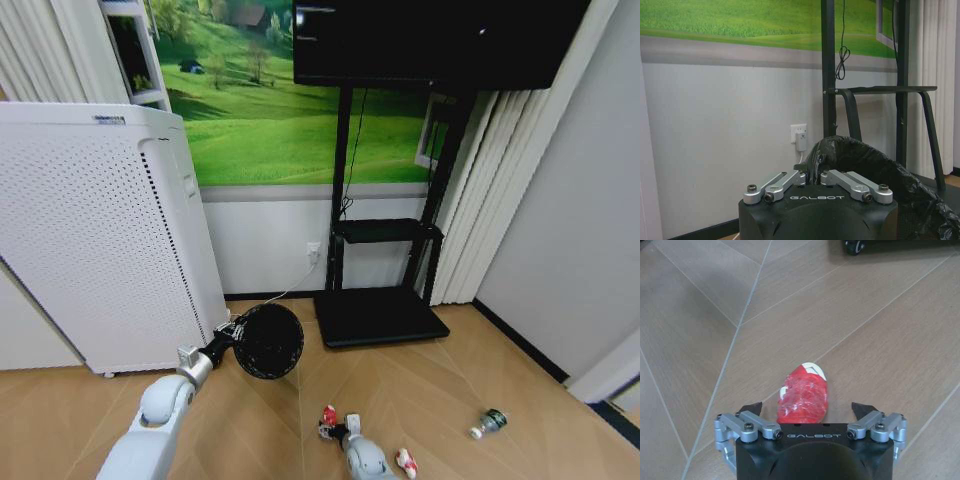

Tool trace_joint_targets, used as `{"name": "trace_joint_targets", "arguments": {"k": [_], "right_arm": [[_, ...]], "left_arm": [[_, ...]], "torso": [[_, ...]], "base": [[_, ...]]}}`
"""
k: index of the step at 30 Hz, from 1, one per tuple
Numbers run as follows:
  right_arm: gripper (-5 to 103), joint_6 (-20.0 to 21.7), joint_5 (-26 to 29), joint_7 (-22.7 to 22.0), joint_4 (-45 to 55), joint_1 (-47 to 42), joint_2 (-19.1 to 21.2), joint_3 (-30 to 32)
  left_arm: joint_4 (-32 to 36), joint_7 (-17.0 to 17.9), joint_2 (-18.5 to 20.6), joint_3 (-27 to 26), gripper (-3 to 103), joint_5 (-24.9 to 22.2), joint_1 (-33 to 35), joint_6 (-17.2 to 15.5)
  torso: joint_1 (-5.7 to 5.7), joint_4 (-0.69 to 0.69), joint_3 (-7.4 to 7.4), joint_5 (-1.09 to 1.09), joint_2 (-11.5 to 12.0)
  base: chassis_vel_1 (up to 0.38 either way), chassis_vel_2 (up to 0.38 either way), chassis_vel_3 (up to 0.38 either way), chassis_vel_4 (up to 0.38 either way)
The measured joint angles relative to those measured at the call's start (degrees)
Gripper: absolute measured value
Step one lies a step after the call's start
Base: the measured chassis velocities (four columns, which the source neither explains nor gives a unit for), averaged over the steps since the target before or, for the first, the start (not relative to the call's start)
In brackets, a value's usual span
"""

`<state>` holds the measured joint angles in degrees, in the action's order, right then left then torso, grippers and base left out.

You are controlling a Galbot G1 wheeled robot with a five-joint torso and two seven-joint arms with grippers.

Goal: Pick up the trash bin and place the garbage on the floor into it.

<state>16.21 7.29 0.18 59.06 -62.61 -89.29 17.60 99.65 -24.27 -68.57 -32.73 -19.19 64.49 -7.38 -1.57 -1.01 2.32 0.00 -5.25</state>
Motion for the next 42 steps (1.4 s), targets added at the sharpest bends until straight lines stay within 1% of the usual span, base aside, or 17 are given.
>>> {"name": "trace_joint_targets", "arguments": {"k": [3, 5, 6, 8, 9, 11, 12, 14, 16, 22, 25, 26, 28, 29, 32, 37, 42], "right_arm": [[94, -0.3, -0.4, -0.1, -0.4, 0.2, -0.2, 0.1], [83, -1.4, -1.0, -0.7, -0.8, 0.3, -0.4, 0.0], [83, -1.4, -1.0, -0.7, -0.8, 0.3, -0.4, 0.0], [72, -1.6, -1.2, -0.9, -0.8, 0.1, -0.5, -0.1], [72, -1.6, -1.2, -0.9, -0.8, 0.1, -0.5, -0.1], [61, -1.9, -1.7, -1.2, -0.9, 0.0, -0.9, 0.1], [61, -1.9, -1.7, -1.2, -0.9, 0.0, -0.9, 0.1], [51, -2.4, -2.4, -1.5, -1.1, -0.2, -1.2, 0.5], [48, -2.7, -2.6, -1.7, -1.2, -0.3, -1.3, 0.6], [48, -3.3, -3.5, -1.7, -0.7, -1.0, -1.5, 1.2], [48, -3.2, -3.5, -1.7, 2.0, -1.7, -1.4, 3.2], [48, -2.9, -2.8, -1.8, 5.4, -2.2, -0.6, 5.6], [48, -2.8, -2.4, -1.9, 6.8, -2.5, -0.1, 6.5], [48, -2.0, -0.9, -2.0, 11.2, -3.4, 1.4, 9.3], [48, -1.5, 1.2, -2.2, 16.5, -4.1, 3.5, 12.5], [48, -1.2, 5.2, -3.8, 24.9, -6.2, 6.6, 15.9], [48, 0.0, 10.3, -5.6, 39.1, -11.6, 8.9, 17.6]], "left_arm": [[0.0, -0.2, 0.0, -0.2, 8, -0.1, 0.0, 0.0], [0.0, -0.5, 0.1, -0.5, 8, -0.3, 0.1, 0.0], [0.0, -0.5, 0.1, -0.5, 8, -0.3, 0.1, 0.0], [0.0, -0.7, 0.2, -0.8, 8, -0.4, 0.2, 0.0], [0.0, -0.7, 0.2, -0.8, 8, -0.4, 0.2, 0.0], [0.3, -0.9, 0.3, -1.0, 8, -0.6, 0.5, 0.0], [0.3, -0.9, 0.3, -1.0, 8, -0.6, 0.5, 0.0], [0.5, -1.2, 0.5, -1.3, 8, -0.7, 0.7, 0.1], [0.6, -1.3, 0.5, -1.4, 8, -0.8, 0.7, 0.1], [0.9, -1.8, 0.9, -1.7, 8, -1.3, 0.7, 0.1], [0.9, -1.9, 0.9, -1.7, 8, -1.3, 0.7, 0.1], [0.9, -2.0, 0.9, -1.7, 8, -1.4, 0.7, 0.2], [0.9, -2.0, 0.8, -1.7, 8, -1.5, 0.7, 0.2], [0.8, -2.2, 0.7, -1.7, 8, -1.5, 0.8, 0.3], [0.6, -2.5, 0.6, -1.8, 8, -1.5, 0.8, 0.7], [0.9, -3.0, 0.4, -1.7, 8, -1.4, 1.3, 0.7], [-0.9, -2.9, -1.3, -0.6, 8, -0.2, 0.8, 1.0]], "torso": [[0.0, 0.0, 0.0, 0.0, 0.0], [0.0, 0.0, 0.0, 0.0, 0.0], [0.0, 0.0, 0.0, 0.0, 0.0], [0.0, -0.01, 0.0, 0.01, 0.0], [0.0, -0.01, 0.0, 0.01, 0.0], [0.0, 0.0, -0.01, 0.01, 0.0], [0.0, 0.0, -0.01, 0.01, 0.0], [0.0, 0.0, -0.01, 0.01, 0.0], [0.0, 0.0, -0.01, 0.01, 0.0], [0.0, 0.01, 0.0, -0.01, 0.0], [-0.01, 0.0, 0.01, -0.02, 0.0], [0.0, 0.02, 0.0, -0.02, 0.0], [0.0, 0.01, 0.0, -0.01, 0.0], [0.0, -0.01, 0.01, -0.01, 0.0], [0.0, -0.01, 0.0, 0.0, 0.0], [0.0, 0.01, 0.0, -0.02, 0.0], [0.0, -0.02, 0.0, 0.01, 0.0]], "base": [[0.0, 0.0, 0.0, 0.0], [0.0, 0.0, 0.0, 0.0], [0.0, 0.0, 0.0, 0.0], [0.0, 0.0, 0.0, 0.0], [0.0, 0.0, 0.0, 0.0], [0.0, 0.0, 0.0, 0.0], [0.0, 0.0, 0.0, 0.0], [0.0, 0.0, 0.0, 0.0], [0.0, 0.0, 0.0, 0.0], [0.0, 0.0, 0.0, 0.0], [0.0, 0.0, 0.0, 0.0], [0.0, 0.0, 0.0, 0.0], [0.0, 0.0, 0.0, 0.0], [0.0, 0.0, 0.0, 0.0], [0.0, 0.0, 0.0, 0.0], [0.0, 0.0, 0.0, 0.0], [0.0, 0.0, 0.0, 0.0]]}}
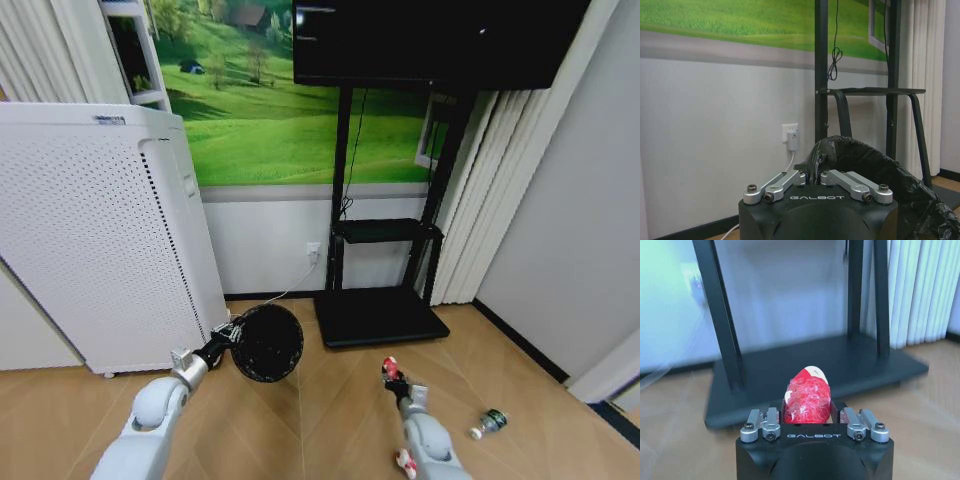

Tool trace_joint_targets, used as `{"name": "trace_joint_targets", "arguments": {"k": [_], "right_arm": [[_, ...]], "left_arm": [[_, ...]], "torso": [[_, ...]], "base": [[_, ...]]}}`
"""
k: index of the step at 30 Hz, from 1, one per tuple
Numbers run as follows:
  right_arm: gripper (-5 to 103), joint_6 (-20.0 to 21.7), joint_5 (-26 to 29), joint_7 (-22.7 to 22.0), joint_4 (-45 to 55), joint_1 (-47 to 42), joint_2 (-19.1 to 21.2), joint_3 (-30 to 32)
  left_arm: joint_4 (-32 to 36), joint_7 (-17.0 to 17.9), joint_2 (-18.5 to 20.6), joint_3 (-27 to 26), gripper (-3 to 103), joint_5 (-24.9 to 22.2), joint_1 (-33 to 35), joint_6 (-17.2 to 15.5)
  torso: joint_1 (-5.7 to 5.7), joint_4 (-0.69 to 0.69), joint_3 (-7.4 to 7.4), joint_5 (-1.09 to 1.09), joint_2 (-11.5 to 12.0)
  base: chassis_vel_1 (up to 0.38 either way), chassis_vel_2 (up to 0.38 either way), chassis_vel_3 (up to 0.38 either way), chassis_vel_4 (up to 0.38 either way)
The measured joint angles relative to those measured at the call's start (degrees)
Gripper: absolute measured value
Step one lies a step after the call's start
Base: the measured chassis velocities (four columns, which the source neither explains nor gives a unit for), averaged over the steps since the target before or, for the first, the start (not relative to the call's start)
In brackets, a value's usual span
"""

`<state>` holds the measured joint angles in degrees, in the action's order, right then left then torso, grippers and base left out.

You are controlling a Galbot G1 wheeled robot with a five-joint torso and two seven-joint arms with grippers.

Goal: Pick up the trash bin and place the garbage on the floor into it.

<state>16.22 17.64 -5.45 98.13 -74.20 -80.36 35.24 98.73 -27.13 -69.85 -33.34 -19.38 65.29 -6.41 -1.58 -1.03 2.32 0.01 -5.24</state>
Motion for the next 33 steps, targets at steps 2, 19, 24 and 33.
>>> {"name": "trace_joint_targets", "arguments": {"k": [2, 19, 24, 33], "right_arm": [[48, 0.5, 0.9, -0.2, 3.0, -0.8, 0.3, -0.5], [48, 5.1, 1.8, 0.0, 20.1, -1.0, 3.0, -17.5], [48, 5.4, 0.6, 0.3, 20.8, 0.3, 3.8, -23.5], [53, 7.0, -2.5, 0.1, 20.5, 0.9, 3.9, -30.5]], "left_arm": [[-0.4, 0.1, -0.4, 0.1, 8, 0.4, 0.0, 0.1], [-2.5, 2.4, -3.4, 8.7, 8, 4.4, -2.6, 0.1], [-2.6, 2.6, -3.2, 10.3, 8, 4.7, -2.9, 0.0], [-4.0, 2.7, -3.6, 11.8, 8, 4.7, -4.7, 0.0]], "torso": [[0.0, -0.01, 0.0, -0.01, 0.0], [0.0, 0.02, 0.0, -0.01, 0.0], [0.0, 0.03, 0.0, -0.01, 0.0], [0.0, 0.02, 0.0, -0.01, 0.0]], "base": [[0.0, 0.0, 0.0, 0.0], [0.0, 0.0, 0.0, 0.0], [0.0, 0.0, 0.0, 0.0], [0.0, 0.0, 0.0, 0.0]]}}
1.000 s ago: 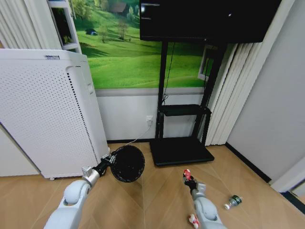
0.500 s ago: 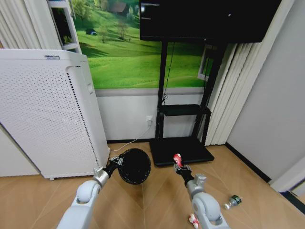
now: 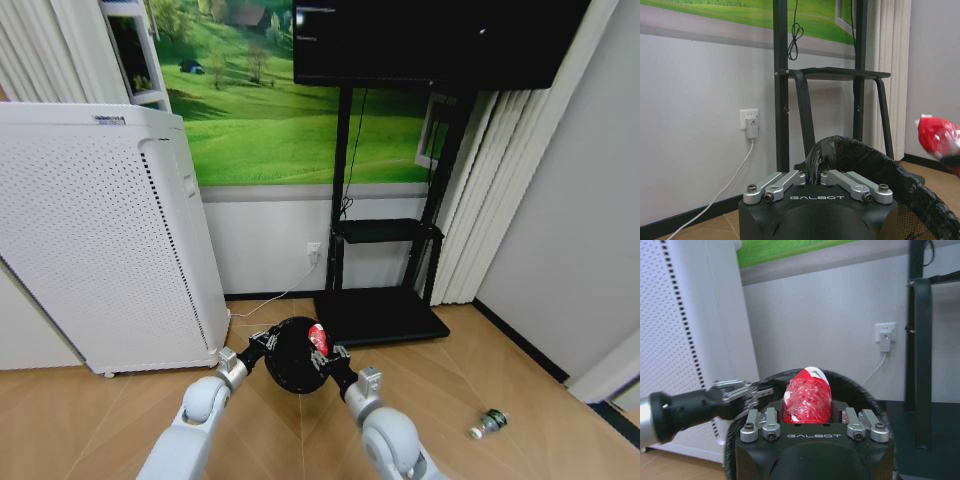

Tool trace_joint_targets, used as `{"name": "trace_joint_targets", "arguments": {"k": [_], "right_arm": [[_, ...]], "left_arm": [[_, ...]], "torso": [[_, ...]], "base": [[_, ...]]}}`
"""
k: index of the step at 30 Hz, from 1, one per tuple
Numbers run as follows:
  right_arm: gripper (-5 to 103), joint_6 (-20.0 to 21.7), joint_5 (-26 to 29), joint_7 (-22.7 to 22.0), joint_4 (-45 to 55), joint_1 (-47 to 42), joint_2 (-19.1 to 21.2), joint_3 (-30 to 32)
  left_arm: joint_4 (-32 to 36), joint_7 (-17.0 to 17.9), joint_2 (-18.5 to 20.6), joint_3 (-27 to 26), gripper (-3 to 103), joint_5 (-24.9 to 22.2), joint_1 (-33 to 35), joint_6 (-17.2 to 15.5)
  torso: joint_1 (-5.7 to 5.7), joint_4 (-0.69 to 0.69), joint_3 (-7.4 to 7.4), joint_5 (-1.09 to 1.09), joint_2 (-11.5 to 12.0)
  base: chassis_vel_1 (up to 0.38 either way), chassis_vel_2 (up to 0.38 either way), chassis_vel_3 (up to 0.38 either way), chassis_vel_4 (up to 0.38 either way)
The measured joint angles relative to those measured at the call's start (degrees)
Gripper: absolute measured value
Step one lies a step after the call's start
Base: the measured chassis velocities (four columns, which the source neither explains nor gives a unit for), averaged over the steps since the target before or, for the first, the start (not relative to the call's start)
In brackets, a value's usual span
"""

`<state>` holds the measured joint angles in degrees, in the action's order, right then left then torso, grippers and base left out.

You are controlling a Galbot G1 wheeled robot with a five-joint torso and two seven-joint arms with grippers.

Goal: Pick up the trash bin and place the garbage on the floor into it.

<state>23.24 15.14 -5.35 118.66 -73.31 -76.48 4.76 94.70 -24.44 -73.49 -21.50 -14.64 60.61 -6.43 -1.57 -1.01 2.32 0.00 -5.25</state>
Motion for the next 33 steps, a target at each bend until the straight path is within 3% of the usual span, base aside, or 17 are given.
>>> {"name": "trace_joint_targets", "arguments": {"k": [2, 4, 6, 10, 11, 12, 21, 26, 33], "right_arm": [[63, 0.1, -1.0, -0.3, -0.9, 0.0, 0.0, -2.1], [63, 0.1, -1.2, -0.6, -1.3, 0.0, 0.0, -2.7], [80, 0.1, -1.9, -1.2, -2.9, 0.2, -0.6, -4.0], [85, 0.1, -2.1, -1.5, -4.3, 0.8, -1.1, -4.3], [95, 0.1, -2.0, -1.6, -4.8, 1.2, -1.4, -4.0], [98, 0.1, -1.9, -1.8, -5.1, 1.6, -1.6, -3.4], [100, -0.7, 2.0, -3.9, -1.7, 2.8, -1.9, 5.8], [100, 0.0, 7.7, -8.2, 1.9, 2.9, -0.5, 11.7], [100, -0.6, 5.4, -7.8, -6.2, 5.0, -0.2, 18.0]], "left_arm": [[-0.5, 0.0, -0.5, 0.4, 8, 0.1, -0.4, 0.0], [-0.6, -0.1, -0.7, 0.4, 8, 0.1, -0.5, 0.0], [-1.0, -0.2, -1.3, 0.5, 8, 0.2, -0.7, 0.0], [-1.1, -0.3, -1.4, 0.5, 8, 0.3, -0.8, 0.1], [-1.1, -0.3, -1.3, 0.5, 8, 0.2, -0.8, 0.1], [-1.0, -0.4, -1.1, 0.3, 8, 0.1, -0.8, 0.1], [-0.2, -0.4, -0.3, -0.7, 8, -0.3, 0.0, 0.1], [0.1, -0.8, -0.4, -1.5, 8, -0.2, 1.0, 0.1], [1.6, -0.8, 0.1, -2.7, 8, -0.3, 2.0, 0.2]], "torso": [[0.0, 0.0, 0.0, 0.0, 0.0], [0.0, 0.0, 0.0, 0.0, 0.0], [0.0, 0.0, 0.0, 0.0, 0.0], [0.0, 0.0, 0.0, 0.0, 0.0], [0.0, 0.0, 0.0, 0.0, 0.0], [0.0, 0.0, 0.0, 0.0, 0.0], [0.0, -0.01, 0.0, -0.01, 0.0], [0.0, -0.01, 0.0, 0.0, 0.0], [0.0, 0.0, 0.01, -0.02, 0.0]], "base": [[0.0, 0.0, 0.0, 0.0], [0.0, 0.0, 0.0, 0.0], [0.0, 0.0, 0.0, 0.0], [0.0, 0.0, 0.0, 0.0], [0.0, 0.0, 0.0, 0.0], [0.0, 0.0, 0.0, 0.0], [0.0, 0.0, 0.0, 0.0], [0.0, 0.0, 0.0, 0.0], [0.0, 0.0, 0.0, 0.0]]}}
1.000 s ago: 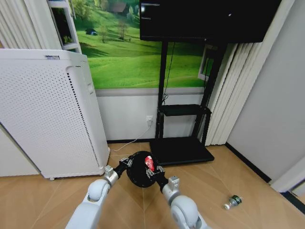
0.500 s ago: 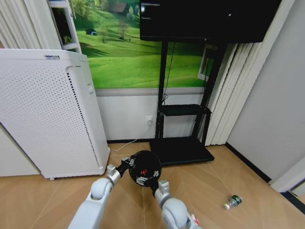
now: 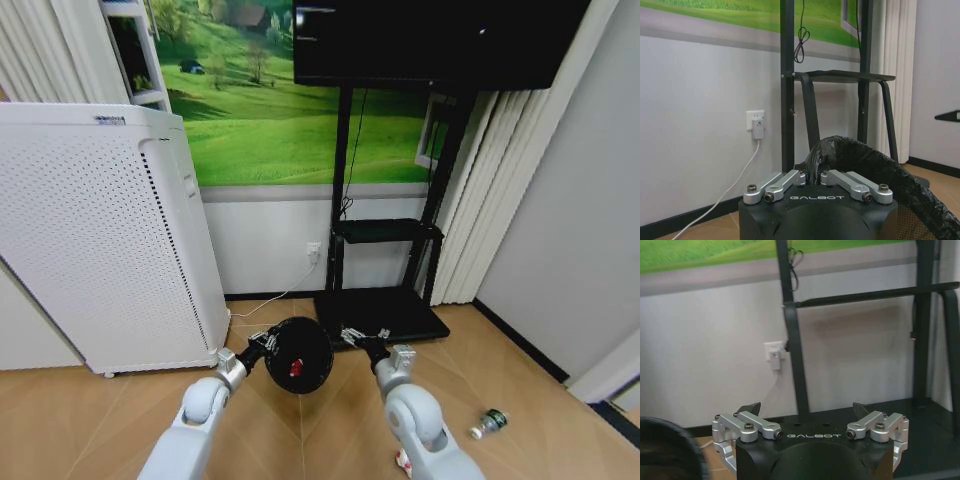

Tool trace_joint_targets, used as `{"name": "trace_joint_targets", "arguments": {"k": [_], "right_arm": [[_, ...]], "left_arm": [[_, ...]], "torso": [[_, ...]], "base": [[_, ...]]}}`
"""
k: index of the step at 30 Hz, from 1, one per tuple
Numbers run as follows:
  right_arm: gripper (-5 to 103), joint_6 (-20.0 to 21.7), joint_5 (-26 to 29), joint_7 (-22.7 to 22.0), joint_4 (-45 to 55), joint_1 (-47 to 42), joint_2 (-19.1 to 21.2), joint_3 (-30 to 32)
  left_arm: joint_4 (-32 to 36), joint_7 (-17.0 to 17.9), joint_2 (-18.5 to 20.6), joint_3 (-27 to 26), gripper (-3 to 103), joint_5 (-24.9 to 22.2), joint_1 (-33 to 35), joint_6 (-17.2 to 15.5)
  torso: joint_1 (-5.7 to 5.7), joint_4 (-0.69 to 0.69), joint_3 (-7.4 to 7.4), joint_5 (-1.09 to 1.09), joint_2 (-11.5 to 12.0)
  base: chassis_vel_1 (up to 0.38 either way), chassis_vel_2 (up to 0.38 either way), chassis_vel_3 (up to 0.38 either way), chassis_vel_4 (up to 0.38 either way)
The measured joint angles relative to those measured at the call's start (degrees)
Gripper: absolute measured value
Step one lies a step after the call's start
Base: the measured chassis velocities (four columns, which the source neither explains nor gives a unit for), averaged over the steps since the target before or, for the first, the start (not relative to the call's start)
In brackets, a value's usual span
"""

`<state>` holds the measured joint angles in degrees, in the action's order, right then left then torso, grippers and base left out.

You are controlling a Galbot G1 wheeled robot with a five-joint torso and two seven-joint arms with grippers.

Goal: Pick up the trash bin and place the garbage on the floor into it.

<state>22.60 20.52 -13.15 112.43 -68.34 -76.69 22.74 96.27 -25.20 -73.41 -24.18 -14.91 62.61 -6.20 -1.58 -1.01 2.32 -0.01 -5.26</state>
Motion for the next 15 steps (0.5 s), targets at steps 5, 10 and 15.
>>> {"name": "trace_joint_targets", "arguments": {"k": [5, 10, 15], "right_arm": [[100, -0.2, -0.9, 1.1, -0.8, -0.3, 0.3, 1.1], [100, -0.2, -0.9, 1.6, -0.8, -0.8, 0.4, 1.3], [100, -0.2, -0.9, 2.0, -0.3, -1.8, 0.4, 1.2]], "left_arm": [[0.6, 0.0, 0.6, -0.6, 8, -0.1, 0.5, -0.1], [1.0, 0.0, 0.8, -0.7, 8, -0.2, 0.8, -0.1], [1.7, 0.0, 0.7, -0.8, 8, -0.2, 1.4, -0.2]], "torso": [[0.0, 0.0, 0.0, 0.01, 0.0], [0.0, 0.0, 0.0, 0.01, 0.0], [0.0, 0.0, 0.0, 0.01, 0.0]], "base": [[0.0, 0.0, 0.0, 0.0], [-0.014, -0.031, 0.019, 0.048], [-0.079, -0.104, 0.083, 0.129]]}}
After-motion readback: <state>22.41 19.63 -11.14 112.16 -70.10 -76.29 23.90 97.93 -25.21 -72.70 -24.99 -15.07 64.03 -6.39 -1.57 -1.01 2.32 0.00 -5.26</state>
